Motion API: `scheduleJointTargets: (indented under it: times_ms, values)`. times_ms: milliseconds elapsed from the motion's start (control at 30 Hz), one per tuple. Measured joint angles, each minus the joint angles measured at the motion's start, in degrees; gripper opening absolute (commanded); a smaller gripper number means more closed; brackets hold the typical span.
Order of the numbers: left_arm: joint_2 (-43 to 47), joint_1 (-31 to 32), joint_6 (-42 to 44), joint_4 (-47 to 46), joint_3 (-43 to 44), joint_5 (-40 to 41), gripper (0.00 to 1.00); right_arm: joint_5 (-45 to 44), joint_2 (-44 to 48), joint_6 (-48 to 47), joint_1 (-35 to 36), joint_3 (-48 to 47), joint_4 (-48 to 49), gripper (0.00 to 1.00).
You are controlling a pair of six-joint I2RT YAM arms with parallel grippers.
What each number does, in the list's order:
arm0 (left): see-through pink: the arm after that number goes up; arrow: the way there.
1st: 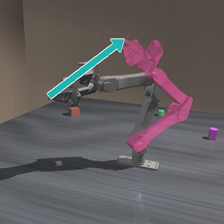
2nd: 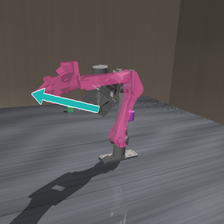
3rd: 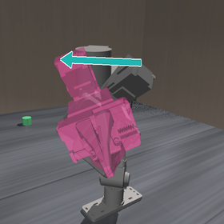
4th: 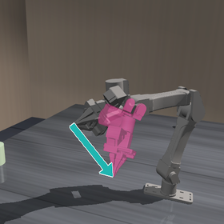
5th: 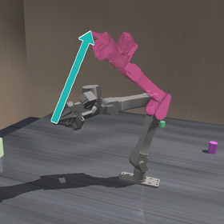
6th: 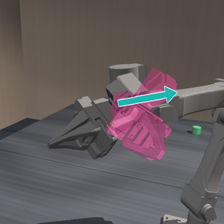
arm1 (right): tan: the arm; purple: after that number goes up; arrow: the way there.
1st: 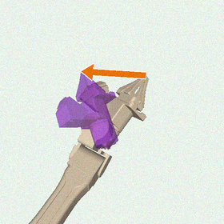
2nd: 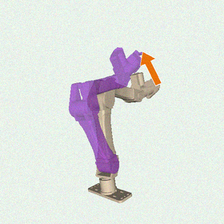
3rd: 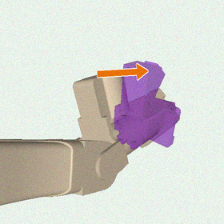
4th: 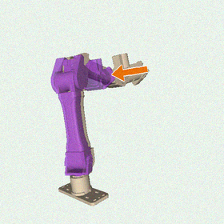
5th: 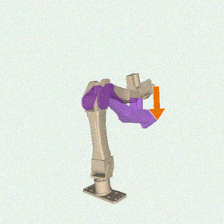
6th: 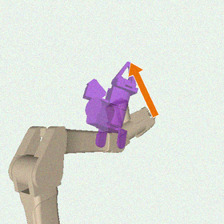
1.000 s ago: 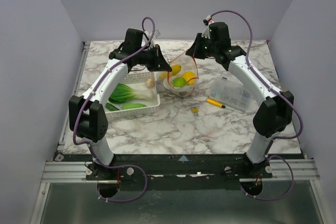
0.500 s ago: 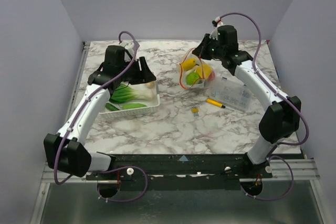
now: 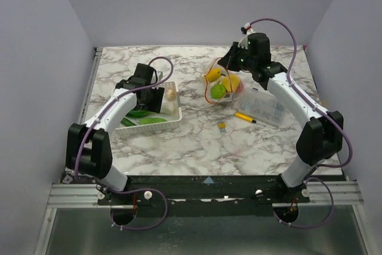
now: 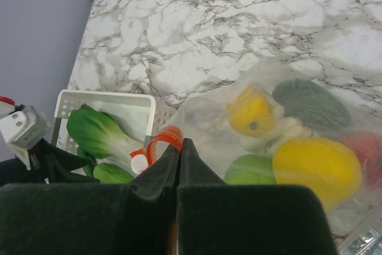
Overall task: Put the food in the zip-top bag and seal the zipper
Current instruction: Pick up the fake vegetable from the bin.
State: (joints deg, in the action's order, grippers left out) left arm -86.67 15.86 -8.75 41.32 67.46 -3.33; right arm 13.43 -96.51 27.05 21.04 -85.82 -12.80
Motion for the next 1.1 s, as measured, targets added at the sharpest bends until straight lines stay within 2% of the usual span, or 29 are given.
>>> scheduleJointTargets:
  times_ms: [133, 200, 267, 367, 467, 600, 667, 733, 800, 933, 1100]
  values:
    - [-4.8, 0.0, 6.3, 1.5, 2.0, 1.2, 0.58, 0.4, 0.8, 0.0, 0.0, 0.9, 0.6, 0.01]
    - [-7.5, -0.1, 6.6, 3.3, 3.9, 1.2, 0.56, 0.7, 1.1, 0.0, 0.0, 1.2, 0.8, 0.01]
    - [-10.2, -0.4, 4.9, 5.6, 6.7, 1.2, 0.58, 0.9, 1.6, 0.0, 0.0, 1.5, 0.9, 0.01]
    - [-12.1, -1.7, -2.5, 7.0, 8.5, 1.2, 0.64, 1.0, 2.4, 0.1, 0.0, 2.1, 1.2, 0.01]
    - [-9.7, -3.6, -12.0, 7.1, 6.4, 1.2, 0.76, 1.1, 3.3, 0.2, 0.0, 2.8, 1.4, 0.01]
    - [-2.9, -6.0, -26.8, 7.2, 2.9, 1.2, 0.82, 1.3, 4.1, 0.5, 0.0, 3.6, 1.9, 0.01]
    - [2.0, -7.3, -37.8, 7.0, 0.9, 1.2, 0.83, 1.5, 4.4, 0.6, 0.0, 4.0, 2.4, 0.01]
    - [5.3, -7.8, -46.9, 7.9, 0.0, 1.2, 0.83, 1.5, 4.5, 0.7, 0.0, 4.4, 2.7, 0.01]
    - [7.5, -8.2, -57.4, 8.4, -0.3, 1.6, 0.78, 1.7, 4.6, 1.0, 0.0, 4.7, 3.0, 0.01]
    - [7.2, -8.2, -70.8, 9.5, -0.3, 3.1, 0.71, 1.9, 4.6, 1.2, 0.0, 5.0, 3.4, 0.01]
    - [4.0, -8.2, -80.8, 11.8, 0.0, 4.3, 0.64, 2.1, 4.8, 1.4, 0.0, 5.3, 3.7, 0.01]
